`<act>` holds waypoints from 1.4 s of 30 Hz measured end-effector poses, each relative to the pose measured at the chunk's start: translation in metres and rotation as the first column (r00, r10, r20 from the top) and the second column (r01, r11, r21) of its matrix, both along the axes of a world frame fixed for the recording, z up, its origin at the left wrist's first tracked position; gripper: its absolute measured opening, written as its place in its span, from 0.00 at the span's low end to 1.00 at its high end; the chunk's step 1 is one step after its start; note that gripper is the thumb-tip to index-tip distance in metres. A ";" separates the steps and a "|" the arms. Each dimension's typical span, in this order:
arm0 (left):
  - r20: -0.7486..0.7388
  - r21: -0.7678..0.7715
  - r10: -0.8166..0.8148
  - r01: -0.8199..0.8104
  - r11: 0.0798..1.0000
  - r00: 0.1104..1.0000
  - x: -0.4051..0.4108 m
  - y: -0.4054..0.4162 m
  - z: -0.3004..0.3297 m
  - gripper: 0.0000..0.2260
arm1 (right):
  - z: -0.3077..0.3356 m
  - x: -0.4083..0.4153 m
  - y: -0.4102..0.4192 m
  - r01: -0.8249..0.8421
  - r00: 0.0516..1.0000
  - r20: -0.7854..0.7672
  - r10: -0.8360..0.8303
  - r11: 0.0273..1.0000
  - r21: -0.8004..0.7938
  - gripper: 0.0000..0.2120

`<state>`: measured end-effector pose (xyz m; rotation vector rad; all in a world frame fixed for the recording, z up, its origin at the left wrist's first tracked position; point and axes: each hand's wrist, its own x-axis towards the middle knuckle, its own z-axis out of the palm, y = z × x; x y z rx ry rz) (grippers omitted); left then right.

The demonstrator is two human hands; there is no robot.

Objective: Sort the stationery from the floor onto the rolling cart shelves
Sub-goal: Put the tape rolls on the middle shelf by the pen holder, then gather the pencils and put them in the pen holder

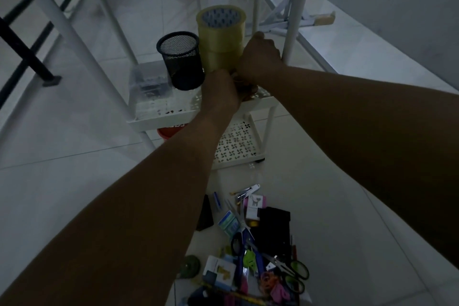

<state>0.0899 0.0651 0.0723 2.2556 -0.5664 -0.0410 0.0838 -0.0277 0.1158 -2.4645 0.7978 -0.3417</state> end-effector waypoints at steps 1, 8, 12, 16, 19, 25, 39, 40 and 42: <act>0.005 0.014 -0.005 0.005 1.000 1.000 0.000 0.002 0.002 0.13 | 0.001 -0.001 0.002 0.006 1.000 0.008 -0.006 1.000 0.017 0.28; 0.272 -0.086 0.044 -0.021 0.996 0.961 -0.020 0.023 0.000 0.19 | -0.007 -0.034 0.028 -0.081 0.988 0.126 0.095 0.991 -0.109 0.29; 0.432 -0.199 0.060 0.031 0.979 0.900 -0.048 0.044 -0.024 0.20 | -0.028 -0.067 0.047 -0.121 0.905 0.368 0.212 0.959 -0.255 0.19; 0.203 -0.175 -0.024 0.060 0.983 0.979 -0.074 0.052 -0.054 0.17 | -0.057 -0.102 0.063 -0.167 0.887 0.392 0.243 0.962 -0.218 0.19; -0.064 0.051 -0.103 0.106 0.993 0.993 -0.105 0.067 -0.088 0.10 | -0.086 -0.133 0.067 -0.180 0.955 0.179 0.237 0.942 -0.284 0.19; -0.459 0.276 -0.178 0.330 0.903 0.871 -0.164 0.121 -0.137 0.11 | -0.151 -0.212 0.092 -0.339 0.904 -0.274 0.328 0.941 0.006 0.12; -0.566 0.267 -0.178 0.383 0.884 0.805 -0.289 0.196 -0.195 0.04 | -0.236 -0.338 0.164 -0.393 0.691 -0.608 0.392 0.909 0.139 0.19; -0.580 0.266 -0.160 0.372 0.889 0.799 -0.295 0.197 -0.198 0.04 | -0.240 -0.340 0.167 -0.401 0.697 -0.604 0.386 0.909 0.117 0.19; -0.595 0.264 -0.135 0.352 0.898 0.792 -0.308 0.201 -0.204 0.05 | -0.247 -0.342 0.176 -0.401 0.700 -0.605 0.380 0.910 0.107 0.18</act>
